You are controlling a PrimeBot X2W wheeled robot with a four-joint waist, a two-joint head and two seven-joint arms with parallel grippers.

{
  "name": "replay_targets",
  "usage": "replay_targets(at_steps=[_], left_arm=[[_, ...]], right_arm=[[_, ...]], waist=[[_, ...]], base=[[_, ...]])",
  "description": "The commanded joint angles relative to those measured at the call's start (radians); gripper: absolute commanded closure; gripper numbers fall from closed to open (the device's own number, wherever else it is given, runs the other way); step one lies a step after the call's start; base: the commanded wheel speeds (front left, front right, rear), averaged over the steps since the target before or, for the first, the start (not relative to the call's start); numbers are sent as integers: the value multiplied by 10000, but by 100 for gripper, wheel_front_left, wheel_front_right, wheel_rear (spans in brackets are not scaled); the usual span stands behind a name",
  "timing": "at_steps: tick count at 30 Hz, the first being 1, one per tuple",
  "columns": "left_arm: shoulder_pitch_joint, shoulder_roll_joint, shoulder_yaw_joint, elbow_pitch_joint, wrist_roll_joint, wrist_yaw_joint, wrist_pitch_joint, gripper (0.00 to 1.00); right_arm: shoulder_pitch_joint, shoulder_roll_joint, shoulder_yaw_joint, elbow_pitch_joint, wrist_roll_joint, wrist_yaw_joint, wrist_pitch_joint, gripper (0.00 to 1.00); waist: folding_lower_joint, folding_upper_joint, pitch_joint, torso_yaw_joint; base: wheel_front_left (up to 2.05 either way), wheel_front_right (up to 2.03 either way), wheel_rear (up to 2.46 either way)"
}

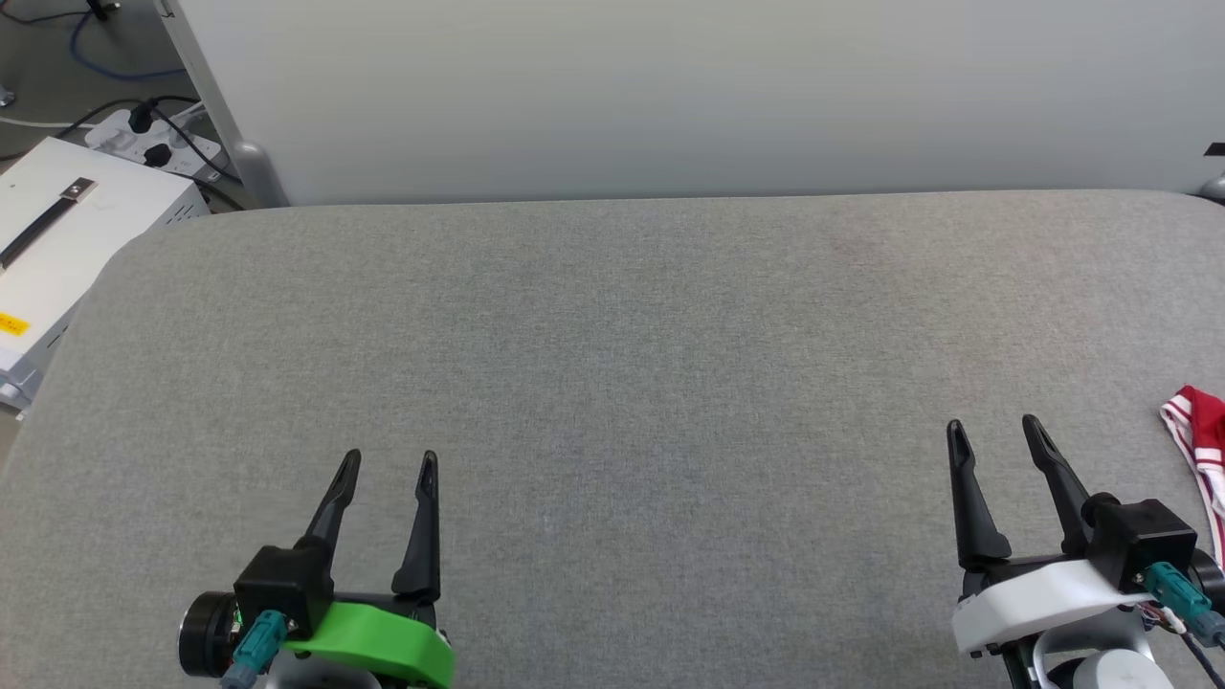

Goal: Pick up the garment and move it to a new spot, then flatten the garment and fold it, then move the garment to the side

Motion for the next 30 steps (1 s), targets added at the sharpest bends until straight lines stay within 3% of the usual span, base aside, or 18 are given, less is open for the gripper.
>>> replay_targets(at_steps=[1,2,3,30], left_arm=[[183,-42,86,-20,-56,-21,-59,0],[179,-55,141,-40,-73,-21,-59,0],[13,-29,131,-23,-45,1,1,100],[-84,-62,197,-154,257,253,518,100]], right_arm=[[100,-5,25,-2,-65,-9,-34,0],[103,-5,25,-14,-76,-9,-21,0],[0,2,12,-8,-5,0,3,100],[-9,2,37,-144,-249,-2,464,100]], waist=[[1,115,-1,8],[1,115,4,10],[1,0,4,9],[1,23,-43,56]], base=[[0,0,0],[0,0,0],[0,0,0],[0,0,0]])
